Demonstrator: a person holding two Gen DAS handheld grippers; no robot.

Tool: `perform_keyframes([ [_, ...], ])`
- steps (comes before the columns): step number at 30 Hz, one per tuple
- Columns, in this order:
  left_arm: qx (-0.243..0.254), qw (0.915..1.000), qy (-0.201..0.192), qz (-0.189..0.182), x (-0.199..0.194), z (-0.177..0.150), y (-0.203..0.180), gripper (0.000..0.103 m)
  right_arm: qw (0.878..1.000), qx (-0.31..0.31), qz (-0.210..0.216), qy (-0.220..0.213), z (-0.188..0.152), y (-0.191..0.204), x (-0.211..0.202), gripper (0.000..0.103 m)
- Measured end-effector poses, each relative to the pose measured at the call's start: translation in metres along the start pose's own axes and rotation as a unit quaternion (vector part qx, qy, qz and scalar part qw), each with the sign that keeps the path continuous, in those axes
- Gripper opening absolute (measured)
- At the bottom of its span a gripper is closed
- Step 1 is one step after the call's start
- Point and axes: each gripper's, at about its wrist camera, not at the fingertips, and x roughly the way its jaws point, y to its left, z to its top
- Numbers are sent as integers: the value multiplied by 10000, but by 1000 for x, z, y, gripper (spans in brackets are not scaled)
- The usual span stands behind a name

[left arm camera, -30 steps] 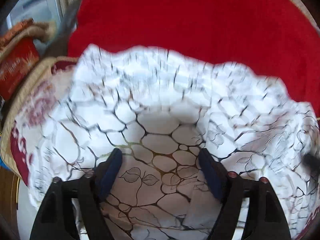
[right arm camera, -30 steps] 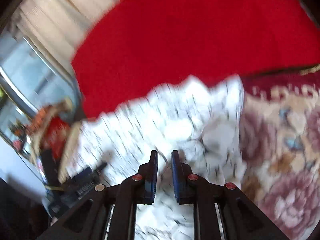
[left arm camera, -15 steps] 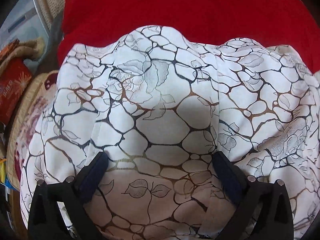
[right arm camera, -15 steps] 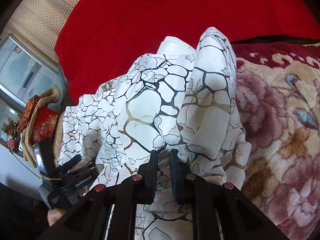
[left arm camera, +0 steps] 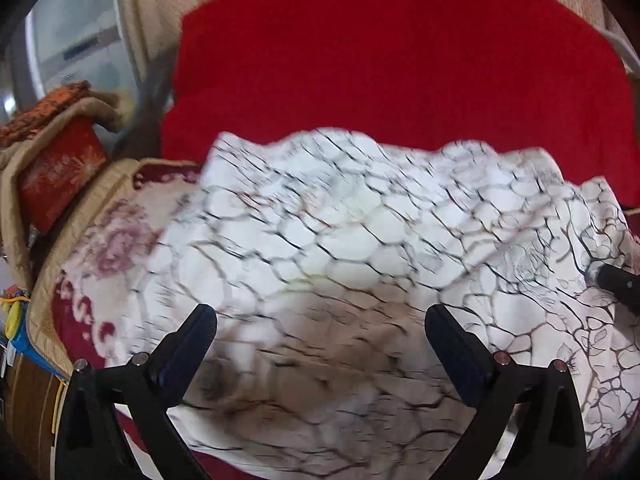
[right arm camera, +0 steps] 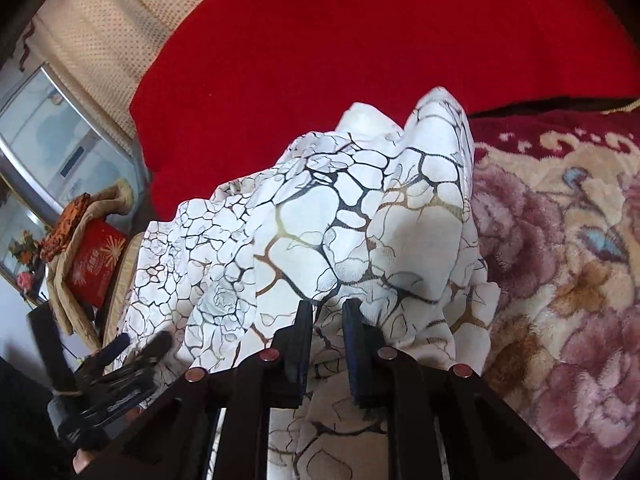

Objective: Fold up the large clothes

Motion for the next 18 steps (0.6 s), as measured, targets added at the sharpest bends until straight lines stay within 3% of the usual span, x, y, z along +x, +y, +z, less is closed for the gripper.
perform_keyframes([
  [3,-170,9973,-342,623,-3,8,25,103,9996,-124,-104,-231,0,10,-16,19],
  [7,-431,9941,-391,910,2,13,58,103,9923,-890,-162,-842,-5,42,-46,21],
  [8,-439,9942,-326,921,6,11,62,103,9908,-985,-133,-919,-6,47,-49,34],
  [9,-428,9945,-220,925,12,10,65,103,9896,-1042,-35,-990,-8,51,-51,69],
  [10,-390,9950,-64,916,20,9,67,103,9898,-1004,92,-1009,-9,53,-50,87],
  [11,-292,9956,201,870,34,6,65,103,9902,-938,233,-1011,-12,53,-48,96],
  [13,-121,9929,857,810,62,-3,61,103,9921,-822,368,-874,-15,51,-38,96],
  [14,-179,9918,1020,752,71,-6,62,103,9954,-707,268,-589,-14,49,-25,96],
  [16,-389,9929,969,577,70,-5,69,103,9990,-437,-26,2,-13,37,4,94],
  [18,-442,9929,971,528,67,-3,71,103,9994,-332,-8,-57,-14,32,8,93],
])
